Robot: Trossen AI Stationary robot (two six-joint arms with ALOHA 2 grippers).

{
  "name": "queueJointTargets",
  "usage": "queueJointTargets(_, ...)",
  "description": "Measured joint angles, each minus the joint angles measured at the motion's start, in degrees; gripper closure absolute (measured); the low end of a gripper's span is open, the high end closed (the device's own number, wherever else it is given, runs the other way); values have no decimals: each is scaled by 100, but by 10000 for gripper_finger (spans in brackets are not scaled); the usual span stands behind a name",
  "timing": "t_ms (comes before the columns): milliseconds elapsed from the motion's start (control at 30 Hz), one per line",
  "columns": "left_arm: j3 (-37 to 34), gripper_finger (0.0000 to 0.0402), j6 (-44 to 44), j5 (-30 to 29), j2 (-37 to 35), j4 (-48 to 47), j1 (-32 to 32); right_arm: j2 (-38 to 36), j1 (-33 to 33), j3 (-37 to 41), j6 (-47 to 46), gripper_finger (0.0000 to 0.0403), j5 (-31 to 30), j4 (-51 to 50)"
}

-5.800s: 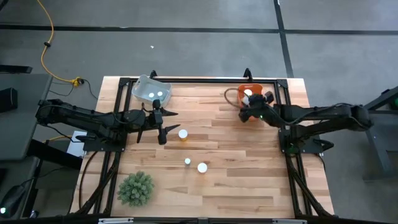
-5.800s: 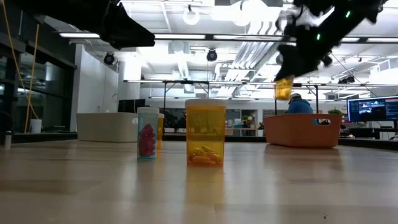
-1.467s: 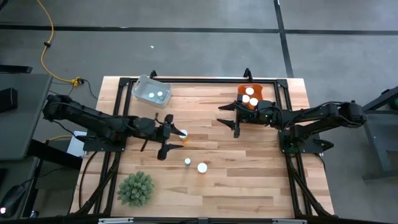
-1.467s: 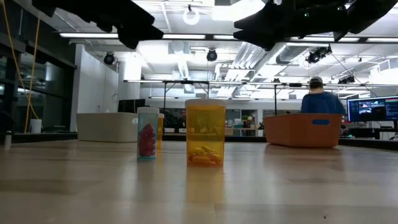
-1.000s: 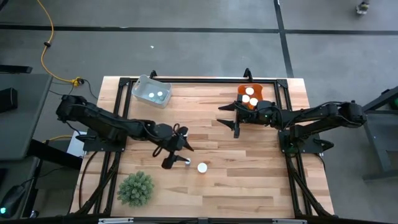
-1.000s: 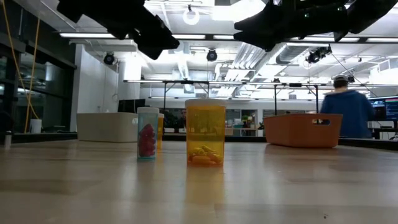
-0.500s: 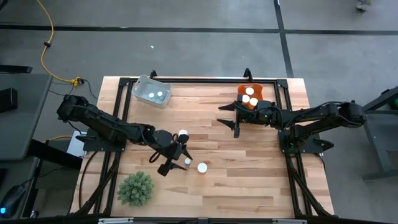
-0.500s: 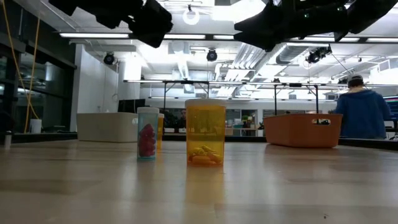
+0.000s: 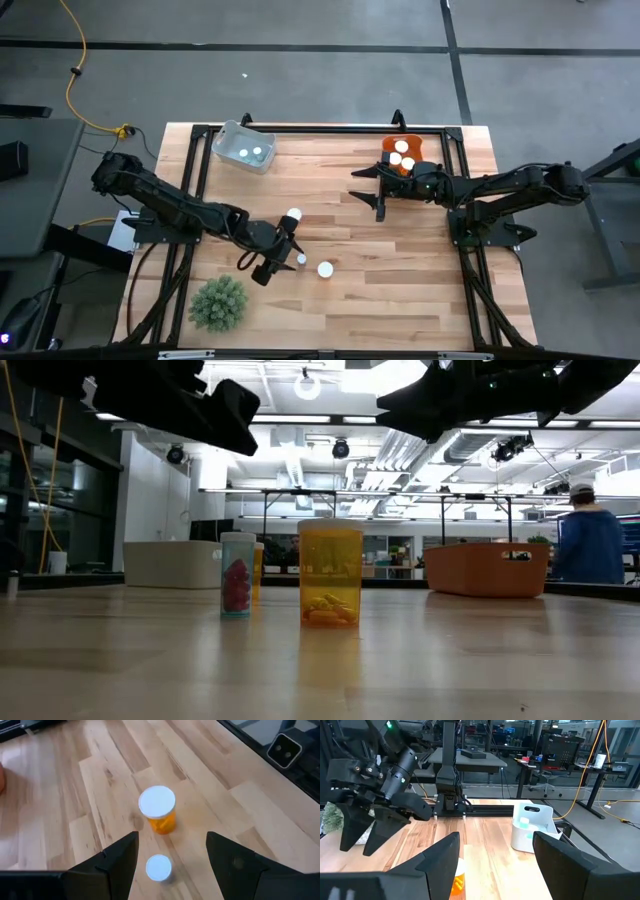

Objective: Pick and place medicine bottles into bin by pill shape (circle, oval)
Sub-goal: Put the blue capsule bottle into the orange bin

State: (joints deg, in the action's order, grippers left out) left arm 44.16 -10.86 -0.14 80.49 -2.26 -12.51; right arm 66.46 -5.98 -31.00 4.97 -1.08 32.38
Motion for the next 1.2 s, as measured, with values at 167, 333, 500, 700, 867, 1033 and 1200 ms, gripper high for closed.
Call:
queueJointTargets(167,-2,179,106,120,155,8,82,0,0,0,-2,158,0,0)
queueJointTargets(333,-2,179,151,114,589,159,208,0,-1,0,-2,158,0,0)
queueJointTargets(500,-2,179,73,120,1057,498,236,0,0,0,-22,158,0,0)
queueJointTargets(700,-2,179,66,118,1436,542,238,0,-2,0,-46,158,0,-2)
queueJointTargets(867,-4,179,62,118,1493,592,238,0,-2,0,-46,158,0,-1)
queueJointTargets(1033,3,199,-28,93,1393,696,238,0,-1,0,-46,158,0,0)
queueJointTargets(1200,4,227,-91,-168,1314,636,238,0,-2,0,-46,158,0,-11)
